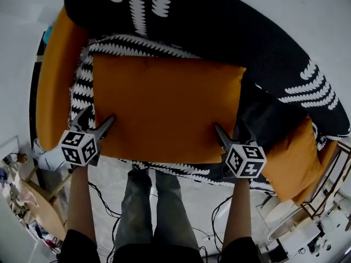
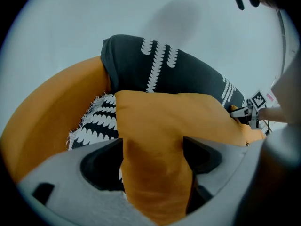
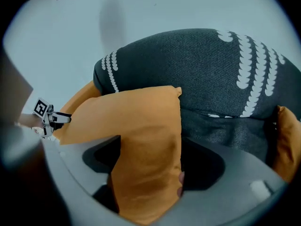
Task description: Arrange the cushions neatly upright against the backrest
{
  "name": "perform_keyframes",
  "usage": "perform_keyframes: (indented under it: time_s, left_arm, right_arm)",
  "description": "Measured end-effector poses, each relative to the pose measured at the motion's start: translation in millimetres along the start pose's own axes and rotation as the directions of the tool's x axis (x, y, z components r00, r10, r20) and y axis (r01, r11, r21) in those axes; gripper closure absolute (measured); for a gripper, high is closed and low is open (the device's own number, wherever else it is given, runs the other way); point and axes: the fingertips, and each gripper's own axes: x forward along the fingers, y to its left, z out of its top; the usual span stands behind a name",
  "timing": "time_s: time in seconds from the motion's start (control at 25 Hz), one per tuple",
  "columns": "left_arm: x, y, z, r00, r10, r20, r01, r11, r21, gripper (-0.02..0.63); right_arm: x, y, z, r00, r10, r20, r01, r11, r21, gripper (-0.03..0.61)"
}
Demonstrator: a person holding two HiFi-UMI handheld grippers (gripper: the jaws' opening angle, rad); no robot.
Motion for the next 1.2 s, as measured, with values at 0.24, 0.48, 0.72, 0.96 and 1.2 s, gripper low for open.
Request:
perform_keyframes:
  time_s: [0.24, 0.48, 0.72, 0.96, 1.2]
  left_arm:
    - [18.3, 6.4, -5.0, 0.998, -0.035, -0.048, 0.036, 0.999, 0.009, 0.157]
    - [29.5, 7.7, -12.9, 0.992, -0.091, -0.092, 0.092, 0.996, 0.007, 0.194]
    - [36.7, -9.1, -15.4, 0.99, -0.087, -0.115, 0.097, 0.991, 0.088, 0.288]
    - [16.5, -18.4, -8.4, 0.991, -0.114, -0.074, 0.124, 0.983, 0.136, 0.393]
    - [-4.6, -31.5, 5.0, 0.994, -0.106, 0.008, 0.103, 0.98, 0.168, 0.451]
  right_arm:
    - [23.8, -8.0, -15.7, 0.994, 0.06, -0.088, -0.052, 0.995, 0.086, 0.117]
    - [37.2, 3.7, -23.4, 0.982, 0.141, -0.13, -0.122, 0.982, 0.142, 0.146]
    - [39.0, 6.0, -27.2, 0.985, 0.11, -0.134, -0.103, 0.993, 0.06, 0.251]
    - [21.8, 21.0, -19.5, 0.995, 0.055, -0.086, -0.061, 0.996, -0.064, 0.325]
    - [-3.1, 32.1, -6.4, 1.0, 0.005, 0.0, -0.005, 0.986, -0.168, 0.36]
